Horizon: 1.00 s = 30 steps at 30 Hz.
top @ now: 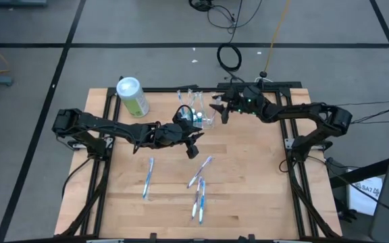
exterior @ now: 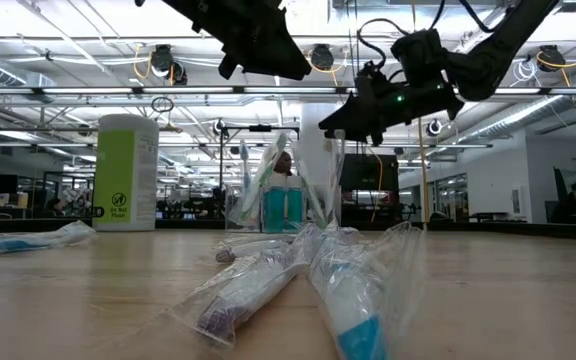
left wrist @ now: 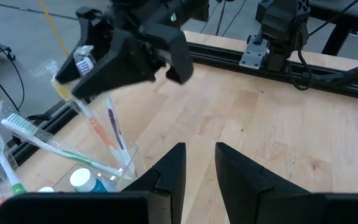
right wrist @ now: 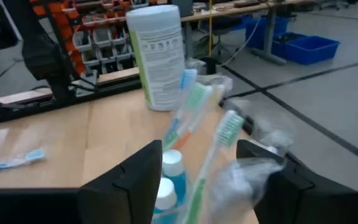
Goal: Pick & Place toothbrushing station
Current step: Put the left purple toothbrush into the transparent organizer, then put the top purple toothbrush into the transparent organizer
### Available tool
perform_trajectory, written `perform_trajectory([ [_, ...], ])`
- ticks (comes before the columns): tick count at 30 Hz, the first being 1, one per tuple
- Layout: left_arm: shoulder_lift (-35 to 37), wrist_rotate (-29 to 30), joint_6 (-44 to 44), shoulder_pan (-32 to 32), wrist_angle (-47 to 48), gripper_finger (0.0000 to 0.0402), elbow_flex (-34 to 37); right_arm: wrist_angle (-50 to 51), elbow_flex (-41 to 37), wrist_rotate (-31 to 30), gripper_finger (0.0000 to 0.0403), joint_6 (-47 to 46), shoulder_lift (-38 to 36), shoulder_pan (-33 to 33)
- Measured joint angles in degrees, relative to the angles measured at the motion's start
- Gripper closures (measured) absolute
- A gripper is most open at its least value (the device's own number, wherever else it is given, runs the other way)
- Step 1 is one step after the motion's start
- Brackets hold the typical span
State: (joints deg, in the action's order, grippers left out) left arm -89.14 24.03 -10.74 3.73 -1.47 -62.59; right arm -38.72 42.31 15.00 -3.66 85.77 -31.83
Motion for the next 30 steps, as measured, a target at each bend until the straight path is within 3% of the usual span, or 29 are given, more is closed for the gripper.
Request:
perform_trajectory([
  [7, 0.00, 0.00, -0.12, 0.00, 0.03, 0.0309, 0.00, 1.60, 0.06, -0.17, 0.0198, 0.06, -7.10, -1.60],
  [14, 0.00, -0.58, -0.28, 0.00, 0.04, 0.0309, 0.00, 9.59, 0.06, 0.25, 0.0201, 0.87, -13.12, 0.75],
  [19, 0.00, -2.06, -1.89, 0.00, 1.60, 0.0309, 0.00, 14.20, 0.06, 0.29, 0.0202, 2.01, -14.20, 4.23],
  [24, 0.00, -7.44, -5.21, 0.14, 7.17, 0.0309, 0.00, 15.61, 0.06, 0.29, 0.0202, 2.30, -14.22, 7.93],
  [30, -1.19, -8.11, -11.03, 2.30, 12.64, 0.0309, 0.00, 20.80, 0.06, -0.28, 0.0202, 4.78, -14.22, 12.93],
])
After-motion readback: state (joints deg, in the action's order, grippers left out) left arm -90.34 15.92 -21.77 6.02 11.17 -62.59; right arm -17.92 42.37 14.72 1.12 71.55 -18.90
